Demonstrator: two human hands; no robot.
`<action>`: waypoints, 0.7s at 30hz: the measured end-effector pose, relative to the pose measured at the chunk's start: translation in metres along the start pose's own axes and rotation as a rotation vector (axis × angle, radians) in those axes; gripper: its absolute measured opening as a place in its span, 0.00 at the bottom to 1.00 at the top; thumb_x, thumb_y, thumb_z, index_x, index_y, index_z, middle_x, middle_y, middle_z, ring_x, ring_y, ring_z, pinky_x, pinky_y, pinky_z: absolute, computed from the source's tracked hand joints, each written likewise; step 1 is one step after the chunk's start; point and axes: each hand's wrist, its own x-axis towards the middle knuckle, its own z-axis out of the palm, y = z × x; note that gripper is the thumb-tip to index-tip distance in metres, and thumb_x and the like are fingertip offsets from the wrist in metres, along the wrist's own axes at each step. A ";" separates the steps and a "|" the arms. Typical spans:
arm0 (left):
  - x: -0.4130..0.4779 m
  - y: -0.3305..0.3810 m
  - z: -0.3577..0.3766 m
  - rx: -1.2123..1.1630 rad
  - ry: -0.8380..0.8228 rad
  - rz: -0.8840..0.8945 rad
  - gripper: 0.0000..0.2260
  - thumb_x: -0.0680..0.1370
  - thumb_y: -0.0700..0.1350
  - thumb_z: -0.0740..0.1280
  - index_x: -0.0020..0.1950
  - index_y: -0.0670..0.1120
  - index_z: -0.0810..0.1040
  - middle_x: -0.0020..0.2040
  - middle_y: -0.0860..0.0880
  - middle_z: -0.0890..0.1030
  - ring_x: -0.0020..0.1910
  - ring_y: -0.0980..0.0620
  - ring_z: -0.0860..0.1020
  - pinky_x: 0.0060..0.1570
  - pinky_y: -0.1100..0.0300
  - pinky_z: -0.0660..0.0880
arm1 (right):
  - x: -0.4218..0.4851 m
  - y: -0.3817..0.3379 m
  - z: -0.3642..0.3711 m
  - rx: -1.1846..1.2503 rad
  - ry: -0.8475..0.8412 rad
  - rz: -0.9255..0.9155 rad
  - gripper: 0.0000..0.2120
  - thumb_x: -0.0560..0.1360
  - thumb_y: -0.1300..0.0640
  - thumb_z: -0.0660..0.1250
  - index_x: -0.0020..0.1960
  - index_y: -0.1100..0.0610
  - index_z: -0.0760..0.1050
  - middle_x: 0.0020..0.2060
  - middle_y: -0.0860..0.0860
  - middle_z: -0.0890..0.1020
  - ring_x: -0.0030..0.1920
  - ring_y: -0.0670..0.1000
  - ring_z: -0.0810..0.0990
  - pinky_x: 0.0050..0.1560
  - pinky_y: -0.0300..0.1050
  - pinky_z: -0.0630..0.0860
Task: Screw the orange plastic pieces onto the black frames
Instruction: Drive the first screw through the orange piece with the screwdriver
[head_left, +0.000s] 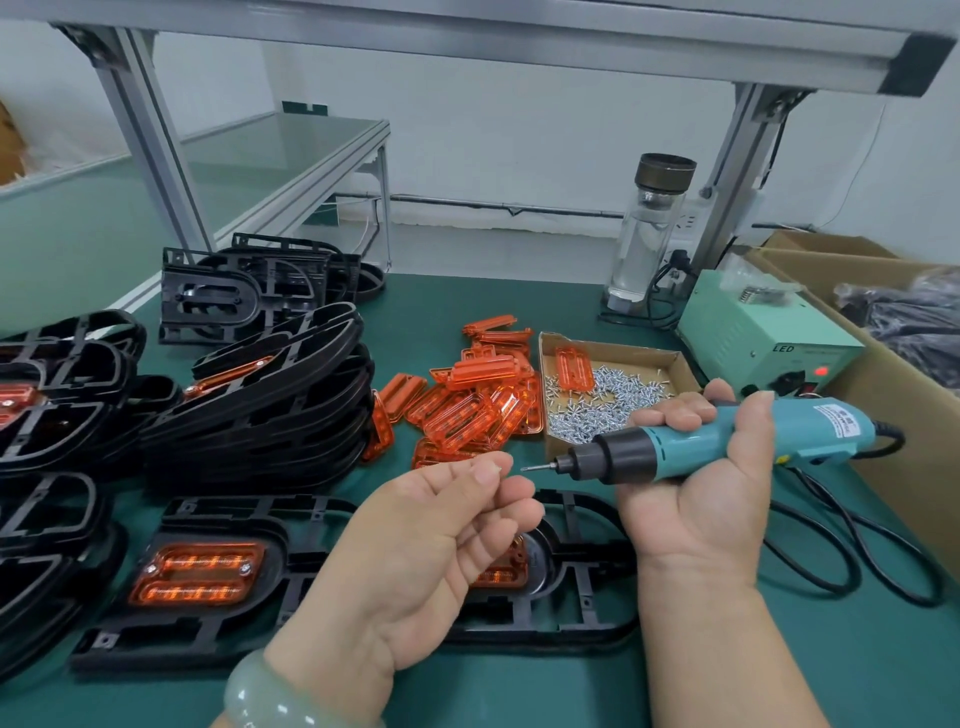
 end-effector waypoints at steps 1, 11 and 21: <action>0.000 -0.001 0.000 -0.013 -0.005 -0.009 0.15 0.67 0.41 0.68 0.51 0.37 0.78 0.38 0.41 0.84 0.34 0.50 0.83 0.26 0.67 0.76 | 0.000 0.000 0.000 -0.002 0.002 0.002 0.09 0.75 0.46 0.64 0.45 0.51 0.71 0.31 0.43 0.70 0.28 0.41 0.72 0.36 0.35 0.74; 0.001 -0.006 0.003 -0.028 -0.034 -0.064 0.07 0.74 0.39 0.65 0.49 0.38 0.78 0.38 0.41 0.84 0.33 0.50 0.83 0.26 0.66 0.76 | 0.000 0.001 0.001 -0.002 0.000 0.015 0.09 0.71 0.47 0.66 0.45 0.52 0.71 0.30 0.43 0.70 0.27 0.42 0.71 0.35 0.35 0.74; 0.000 -0.005 0.005 0.014 -0.018 -0.052 0.07 0.72 0.41 0.67 0.47 0.39 0.79 0.37 0.42 0.83 0.32 0.51 0.83 0.25 0.67 0.76 | 0.001 0.001 -0.001 -0.003 -0.008 0.024 0.09 0.72 0.47 0.66 0.44 0.51 0.70 0.30 0.44 0.70 0.27 0.42 0.71 0.35 0.35 0.74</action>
